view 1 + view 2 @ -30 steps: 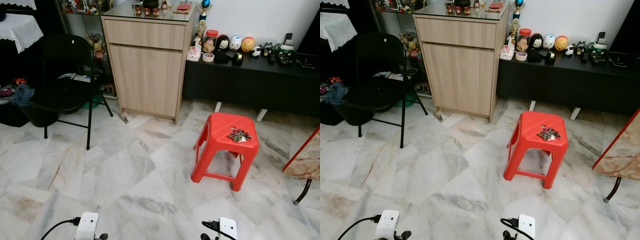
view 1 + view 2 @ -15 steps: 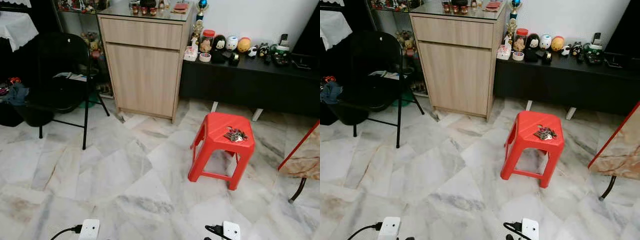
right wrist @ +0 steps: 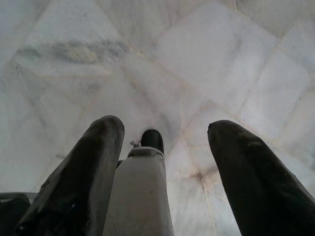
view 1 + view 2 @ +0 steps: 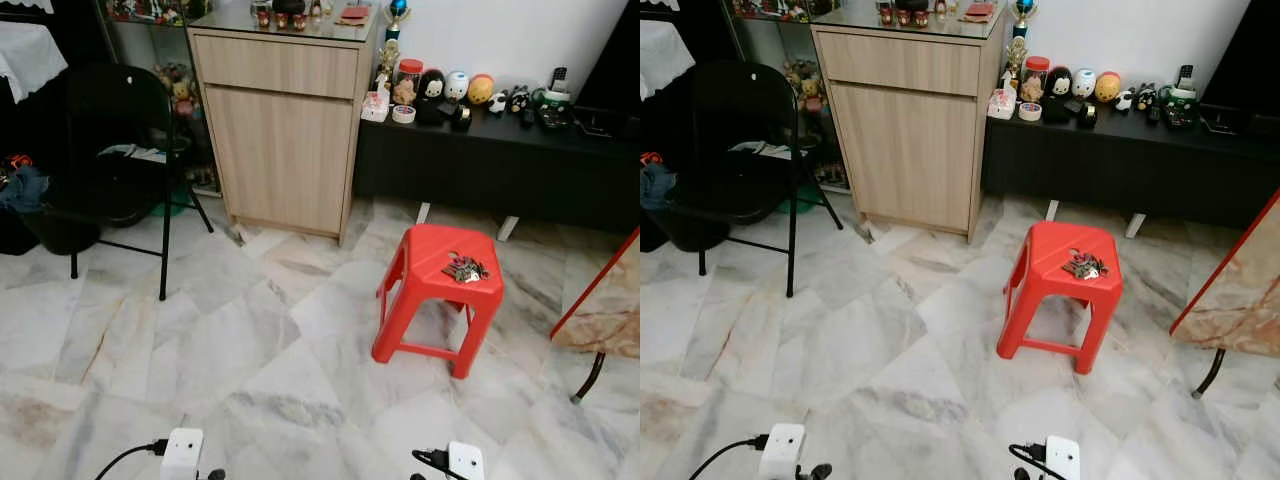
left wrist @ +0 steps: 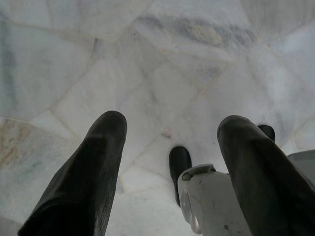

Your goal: Hang keys on a hook

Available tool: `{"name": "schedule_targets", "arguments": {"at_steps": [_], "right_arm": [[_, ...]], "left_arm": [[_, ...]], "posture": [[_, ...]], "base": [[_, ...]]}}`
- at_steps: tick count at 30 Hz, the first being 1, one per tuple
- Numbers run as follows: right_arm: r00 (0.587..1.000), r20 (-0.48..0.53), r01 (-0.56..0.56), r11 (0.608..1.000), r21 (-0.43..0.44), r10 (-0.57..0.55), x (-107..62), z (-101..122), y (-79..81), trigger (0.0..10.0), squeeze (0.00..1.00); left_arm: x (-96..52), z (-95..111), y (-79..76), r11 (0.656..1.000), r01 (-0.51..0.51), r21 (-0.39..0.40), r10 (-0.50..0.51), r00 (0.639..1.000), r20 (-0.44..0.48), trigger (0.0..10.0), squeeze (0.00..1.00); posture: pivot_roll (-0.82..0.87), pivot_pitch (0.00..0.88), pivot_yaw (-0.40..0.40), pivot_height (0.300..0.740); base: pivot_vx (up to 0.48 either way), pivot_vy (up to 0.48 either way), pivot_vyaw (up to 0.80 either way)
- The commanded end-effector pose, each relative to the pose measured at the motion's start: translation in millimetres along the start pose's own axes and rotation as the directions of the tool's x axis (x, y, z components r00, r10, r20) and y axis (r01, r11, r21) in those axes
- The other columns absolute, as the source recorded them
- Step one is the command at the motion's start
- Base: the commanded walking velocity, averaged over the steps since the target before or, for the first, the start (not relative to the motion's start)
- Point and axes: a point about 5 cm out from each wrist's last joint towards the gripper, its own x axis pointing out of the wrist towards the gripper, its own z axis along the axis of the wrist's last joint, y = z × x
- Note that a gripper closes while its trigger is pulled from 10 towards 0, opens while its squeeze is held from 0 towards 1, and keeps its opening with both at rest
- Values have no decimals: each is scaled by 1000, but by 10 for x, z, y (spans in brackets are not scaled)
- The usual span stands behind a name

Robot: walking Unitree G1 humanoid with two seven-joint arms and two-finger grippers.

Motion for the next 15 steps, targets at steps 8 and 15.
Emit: {"name": "schedule_targets", "arguments": {"at_steps": [8, 15], "right_arm": [[1000, 16, 5, 1000, -14, -4, 5, 56, -32, 10000, 0], [1000, 21, -2, 1000, -18, 2, 6, 68, -27, 10000, 0]], "left_arm": [[1, -45, -59, 1000, 6, -1, -6, 1000, -22, 10000, 0], [1, -49, -64, 1000, 8, 3, -8, 1000, -26, 10000, 0]], "posture": [[58, 0, -85, 732], [57, 0, -84, 732]], "base": [[265, 0, 0], [284, 0, 0]]}}
